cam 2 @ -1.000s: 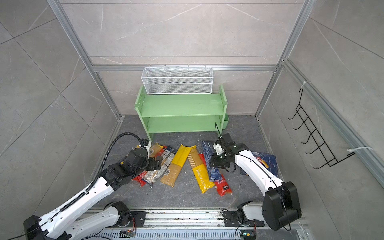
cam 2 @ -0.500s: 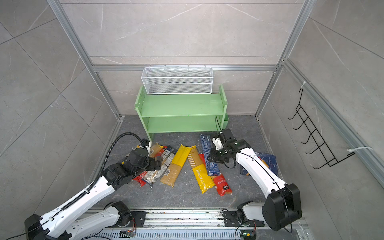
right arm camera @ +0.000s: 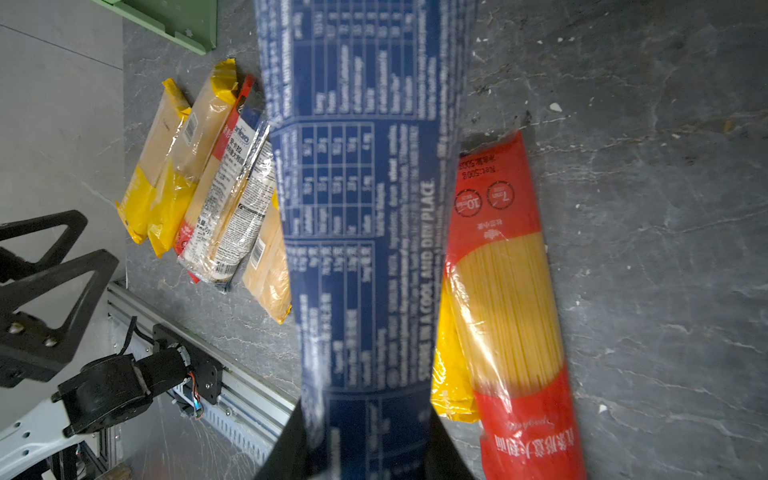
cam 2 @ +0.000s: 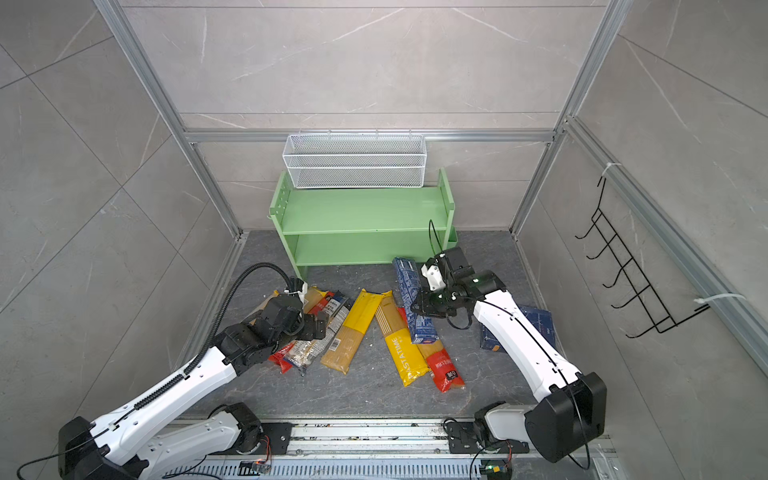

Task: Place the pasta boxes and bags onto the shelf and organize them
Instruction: 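Carry the blue box with the right gripper onto the shelf's upper tier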

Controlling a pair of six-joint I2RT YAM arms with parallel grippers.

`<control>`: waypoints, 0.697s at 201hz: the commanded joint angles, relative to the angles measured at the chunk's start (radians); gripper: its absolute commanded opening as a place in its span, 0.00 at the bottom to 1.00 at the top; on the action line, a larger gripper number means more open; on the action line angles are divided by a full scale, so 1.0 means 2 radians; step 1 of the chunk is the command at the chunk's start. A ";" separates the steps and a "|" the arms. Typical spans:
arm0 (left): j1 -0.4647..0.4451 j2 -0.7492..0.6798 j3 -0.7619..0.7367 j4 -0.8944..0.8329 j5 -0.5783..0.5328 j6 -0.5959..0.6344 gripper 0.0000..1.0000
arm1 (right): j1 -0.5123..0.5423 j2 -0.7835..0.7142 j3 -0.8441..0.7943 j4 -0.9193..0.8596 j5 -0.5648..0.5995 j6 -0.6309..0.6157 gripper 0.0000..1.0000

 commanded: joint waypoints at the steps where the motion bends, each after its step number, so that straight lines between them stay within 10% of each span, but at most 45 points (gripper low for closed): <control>1: 0.002 0.008 0.021 0.016 -0.004 0.013 1.00 | 0.012 -0.032 0.036 0.004 -0.028 -0.003 0.03; 140: 0.003 0.010 0.021 0.021 0.003 0.002 1.00 | 0.020 -0.079 0.087 -0.001 -0.095 0.018 0.03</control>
